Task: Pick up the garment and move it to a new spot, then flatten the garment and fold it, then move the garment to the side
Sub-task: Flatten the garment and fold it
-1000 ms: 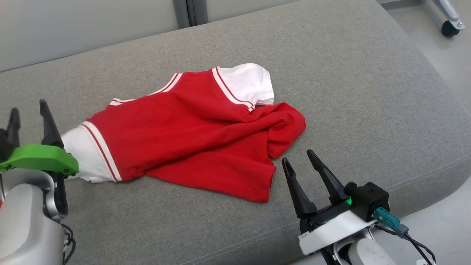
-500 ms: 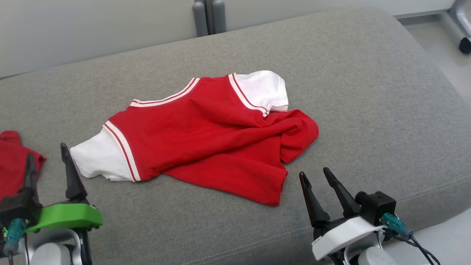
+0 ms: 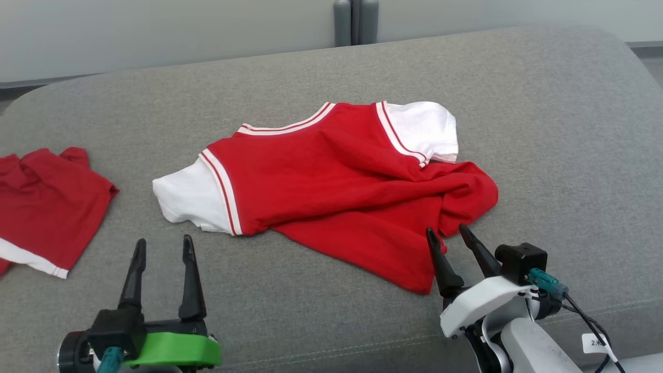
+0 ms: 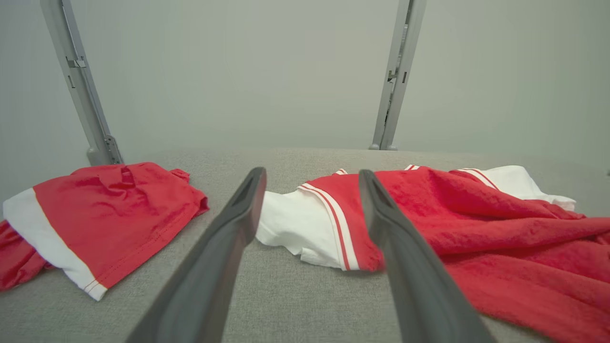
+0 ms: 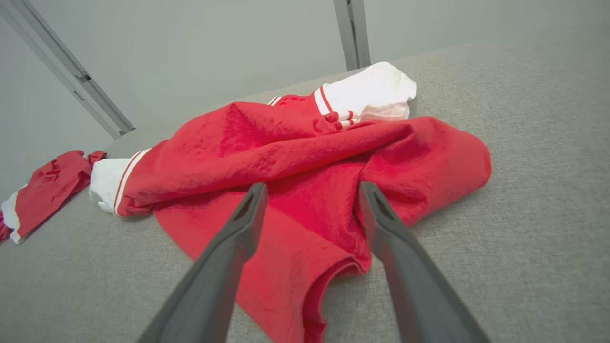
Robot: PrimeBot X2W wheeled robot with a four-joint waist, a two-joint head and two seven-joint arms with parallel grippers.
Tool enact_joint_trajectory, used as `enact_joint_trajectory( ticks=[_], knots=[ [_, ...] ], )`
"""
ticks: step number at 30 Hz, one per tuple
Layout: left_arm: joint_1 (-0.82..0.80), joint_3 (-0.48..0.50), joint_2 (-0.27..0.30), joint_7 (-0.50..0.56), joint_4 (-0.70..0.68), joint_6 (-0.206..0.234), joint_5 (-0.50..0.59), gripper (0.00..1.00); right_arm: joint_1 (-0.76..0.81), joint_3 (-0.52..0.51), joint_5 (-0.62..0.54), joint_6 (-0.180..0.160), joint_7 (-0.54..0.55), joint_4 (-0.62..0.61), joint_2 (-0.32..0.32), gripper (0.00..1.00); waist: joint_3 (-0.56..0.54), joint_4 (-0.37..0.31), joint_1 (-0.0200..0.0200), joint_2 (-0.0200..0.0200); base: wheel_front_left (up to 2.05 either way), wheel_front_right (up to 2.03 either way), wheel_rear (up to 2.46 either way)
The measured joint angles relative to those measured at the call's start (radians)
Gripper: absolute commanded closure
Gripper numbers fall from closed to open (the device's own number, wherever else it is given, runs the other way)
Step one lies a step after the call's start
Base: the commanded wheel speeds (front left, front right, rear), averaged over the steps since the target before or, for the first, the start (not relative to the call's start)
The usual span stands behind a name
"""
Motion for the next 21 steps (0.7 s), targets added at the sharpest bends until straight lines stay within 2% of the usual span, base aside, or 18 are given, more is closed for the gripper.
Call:
enact_joint_trajectory(
  ticks=[6, 13, 18, 19, 20, 21],
  knots=[
    [0.011, -0.065, -0.006, 0.000, 0.010, -0.013, 0.031, 0.00, -0.064, -0.008, 0.018, 0.000, 0.000, 0.116, -0.008, 0.00, 0.007, 0.048, 0.0000, 0.0000, 0.00, 0.00, 0.00],
    [0.004, -0.131, -0.008, 0.000, 0.025, -0.022, 0.052, 0.00, -0.259, 0.002, 0.063, 0.000, 0.041, 0.420, -0.047, 0.00, 0.030, 0.100, 0.0000, 0.0000, 0.00, 0.00, 0.00],
    [-0.006, -0.151, -0.008, 0.000, 0.035, -0.021, 0.050, 0.00, -0.339, 0.063, 0.071, 0.000, 0.105, 0.534, -0.052, 0.00, 0.049, 0.130, 0.0000, 0.0000, 0.00, 0.00, 0.00],
    [-0.007, -0.152, -0.008, 0.000, 0.037, -0.021, 0.049, 0.00, -0.350, 0.075, 0.073, 0.000, 0.114, 0.549, -0.054, 0.15, 0.053, 0.135, 0.0000, 0.0000, 0.00, 0.00, 0.00],
    [-0.007, -0.155, -0.008, 0.000, 0.039, -0.020, 0.049, 0.00, -0.361, 0.086, 0.073, 0.000, 0.116, 0.562, -0.057, 0.51, 0.056, 0.140, 0.0000, 0.0000, 0.00, 0.00, 0.00],
    [-0.007, -0.156, -0.008, 0.000, 0.040, -0.018, 0.047, 0.00, -0.370, 0.096, 0.071, 0.000, 0.114, 0.573, -0.063, 1.00, 0.060, 0.144, 0.0000, 0.0000, 0.00, 0.00, 0.00]
  ],
)
